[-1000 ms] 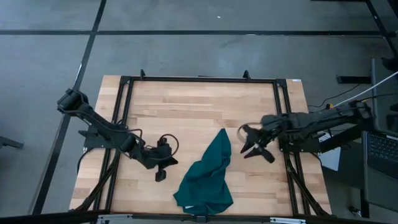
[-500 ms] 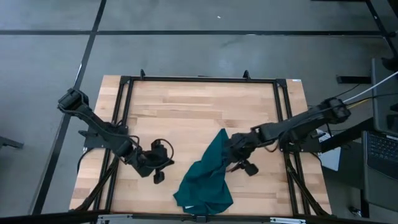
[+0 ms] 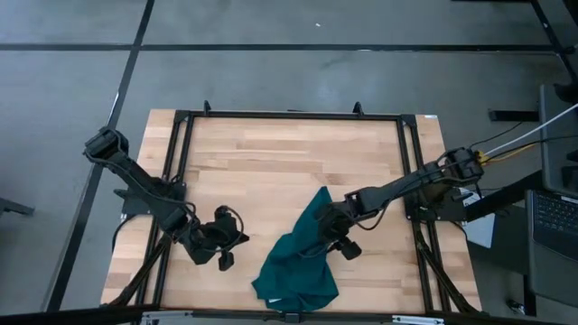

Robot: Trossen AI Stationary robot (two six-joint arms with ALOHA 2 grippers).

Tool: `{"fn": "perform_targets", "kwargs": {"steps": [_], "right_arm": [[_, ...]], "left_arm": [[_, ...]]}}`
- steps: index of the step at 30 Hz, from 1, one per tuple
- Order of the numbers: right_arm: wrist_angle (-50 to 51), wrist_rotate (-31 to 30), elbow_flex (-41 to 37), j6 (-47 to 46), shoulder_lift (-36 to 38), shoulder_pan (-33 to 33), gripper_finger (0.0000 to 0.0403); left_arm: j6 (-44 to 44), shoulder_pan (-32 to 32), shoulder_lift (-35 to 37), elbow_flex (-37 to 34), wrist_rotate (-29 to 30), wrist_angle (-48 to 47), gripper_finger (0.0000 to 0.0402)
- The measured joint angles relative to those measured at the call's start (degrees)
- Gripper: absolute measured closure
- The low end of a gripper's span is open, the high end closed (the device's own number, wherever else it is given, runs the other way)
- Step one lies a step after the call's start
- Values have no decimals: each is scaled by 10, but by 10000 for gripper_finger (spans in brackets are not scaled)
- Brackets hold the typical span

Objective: Fold microfiber towels
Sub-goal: Fold the towel

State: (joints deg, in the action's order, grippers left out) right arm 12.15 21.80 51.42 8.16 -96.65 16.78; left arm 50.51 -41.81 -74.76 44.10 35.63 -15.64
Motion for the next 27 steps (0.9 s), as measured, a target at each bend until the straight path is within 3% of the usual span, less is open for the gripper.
{"fn": "perform_targets", "kwargs": {"steps": [4, 6, 8, 11, 18, 27], "right_arm": [[5, -36, 0, 2, 0, 0, 309], [29, -36, 0, 2, 5, 0, 363], [54, -30, 0, 2, 10, 2, 390], [97, -34, 0, -7, 14, 11, 380], [151, -52, -16, -18, 15, 55, 393], [131, -59, -105, -116, 82, 80, 396]], "left_arm": [[14, -11, 0, 0, 19, 0, 388], [17, -16, 0, 0, 22, 3, 392], [24, -22, 0, 0, 24, 13, 398], [5, -28, -1, 0, 19, 69, 399], [-40, -18, -64, 1, -73, 248, 400], [-31, 3, -213, 58, -99, 255, 399]]}}
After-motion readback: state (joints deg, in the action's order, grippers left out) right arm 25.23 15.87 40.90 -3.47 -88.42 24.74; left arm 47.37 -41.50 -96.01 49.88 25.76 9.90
